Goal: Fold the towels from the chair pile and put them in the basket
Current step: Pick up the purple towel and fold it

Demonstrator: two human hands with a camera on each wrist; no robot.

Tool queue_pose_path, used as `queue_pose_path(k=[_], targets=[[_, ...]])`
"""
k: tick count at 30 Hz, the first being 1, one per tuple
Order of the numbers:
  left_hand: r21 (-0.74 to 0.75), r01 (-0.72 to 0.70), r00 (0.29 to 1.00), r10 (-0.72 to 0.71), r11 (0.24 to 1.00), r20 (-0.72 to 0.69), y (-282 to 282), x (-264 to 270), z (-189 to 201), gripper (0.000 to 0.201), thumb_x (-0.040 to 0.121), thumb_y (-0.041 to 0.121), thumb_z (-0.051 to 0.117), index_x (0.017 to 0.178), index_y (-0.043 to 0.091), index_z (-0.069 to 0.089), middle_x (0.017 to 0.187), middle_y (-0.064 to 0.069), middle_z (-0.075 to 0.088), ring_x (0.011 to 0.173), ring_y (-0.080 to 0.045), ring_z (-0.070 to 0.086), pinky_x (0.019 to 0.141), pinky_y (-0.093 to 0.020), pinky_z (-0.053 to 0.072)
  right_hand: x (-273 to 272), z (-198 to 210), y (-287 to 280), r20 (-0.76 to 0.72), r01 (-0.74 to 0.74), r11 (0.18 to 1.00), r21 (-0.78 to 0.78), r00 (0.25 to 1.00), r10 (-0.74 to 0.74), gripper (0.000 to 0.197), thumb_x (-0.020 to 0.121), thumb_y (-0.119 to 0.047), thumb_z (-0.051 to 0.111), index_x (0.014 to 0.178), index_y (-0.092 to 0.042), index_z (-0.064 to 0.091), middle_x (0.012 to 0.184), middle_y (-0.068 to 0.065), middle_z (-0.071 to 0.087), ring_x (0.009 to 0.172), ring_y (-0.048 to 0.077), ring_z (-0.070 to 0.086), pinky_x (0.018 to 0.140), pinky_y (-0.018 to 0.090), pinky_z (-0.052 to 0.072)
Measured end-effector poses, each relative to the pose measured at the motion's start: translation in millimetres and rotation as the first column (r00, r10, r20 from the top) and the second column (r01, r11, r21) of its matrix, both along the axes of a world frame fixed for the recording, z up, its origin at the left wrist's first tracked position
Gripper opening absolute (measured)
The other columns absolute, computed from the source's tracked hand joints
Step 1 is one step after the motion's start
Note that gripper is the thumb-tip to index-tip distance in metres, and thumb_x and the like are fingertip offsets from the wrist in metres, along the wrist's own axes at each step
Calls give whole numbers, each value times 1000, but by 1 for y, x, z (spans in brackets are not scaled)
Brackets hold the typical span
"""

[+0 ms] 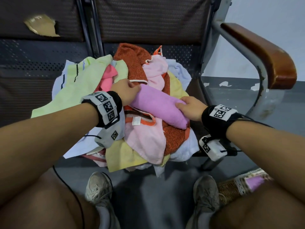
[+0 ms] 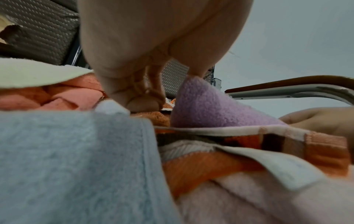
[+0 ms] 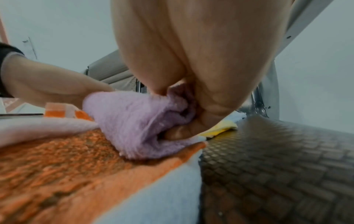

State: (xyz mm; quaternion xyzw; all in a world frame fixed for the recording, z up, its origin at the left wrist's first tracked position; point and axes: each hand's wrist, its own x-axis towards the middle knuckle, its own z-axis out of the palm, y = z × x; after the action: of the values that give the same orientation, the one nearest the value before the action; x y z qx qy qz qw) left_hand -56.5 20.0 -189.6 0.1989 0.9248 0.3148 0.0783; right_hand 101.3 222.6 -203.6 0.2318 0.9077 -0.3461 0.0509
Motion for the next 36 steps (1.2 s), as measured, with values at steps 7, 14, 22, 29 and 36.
queue_pose_path(k=[7, 14, 22, 29, 36], targets=[[-102, -55, 913, 91, 993, 397, 10, 9, 0, 63, 78, 73, 58, 80, 9, 59, 44, -1, 61, 30, -13, 53, 37, -15, 38, -5, -5, 1, 48, -6, 999, 53, 999, 3, 40, 101, -34, 46, 103, -1, 69, 102, 15, 70, 97, 31, 65, 89, 39, 53], [441, 27, 949, -161, 897, 270, 20, 28, 18, 25, 74, 34, 81, 75, 19, 61, 73, 1, 57, 70, -18, 53, 65, -31, 42, 11, 28, 3, -38, -41, 995, 95, 998, 45, 47, 92, -25, 63, 136, -13, 55, 126, 7, 64, 113, 22, 62, 101, 38, 49], [742, 150, 766, -551, 654, 331, 27, 86, 65, 38, 80, 4, 75, 117, 3, 67, 103, -13, 71, 92, -19, 67, 75, -29, 53, 46, 89, -40, -393, -54, 920, -387, 913, -112, 40, 81, -18, 76, 120, -11, 66, 111, 1, 73, 103, 13, 70, 86, 27, 56], [607, 259, 625, -609, 751, 488, 50, 139, 62, 57, 74, 28, 83, 121, 16, 54, 105, -5, 71, 88, -13, 70, 81, -33, 56, 116, 99, 3, -319, 189, 782, -594, 837, -444, 33, 90, -18, 70, 120, -6, 66, 113, 10, 73, 99, 21, 72, 73, 31, 57], [522, 479, 468, -708, 706, 529, 139, 228, 25, 38, 87, 2, 70, 123, 0, 57, 123, -16, 65, 112, -29, 64, 96, -38, 52, 236, 80, 82, -243, 270, 583, -766, 719, -652, 22, 89, -24, 55, 108, -15, 60, 77, -4, 65, 68, 9, 63, 56, 23, 51]])
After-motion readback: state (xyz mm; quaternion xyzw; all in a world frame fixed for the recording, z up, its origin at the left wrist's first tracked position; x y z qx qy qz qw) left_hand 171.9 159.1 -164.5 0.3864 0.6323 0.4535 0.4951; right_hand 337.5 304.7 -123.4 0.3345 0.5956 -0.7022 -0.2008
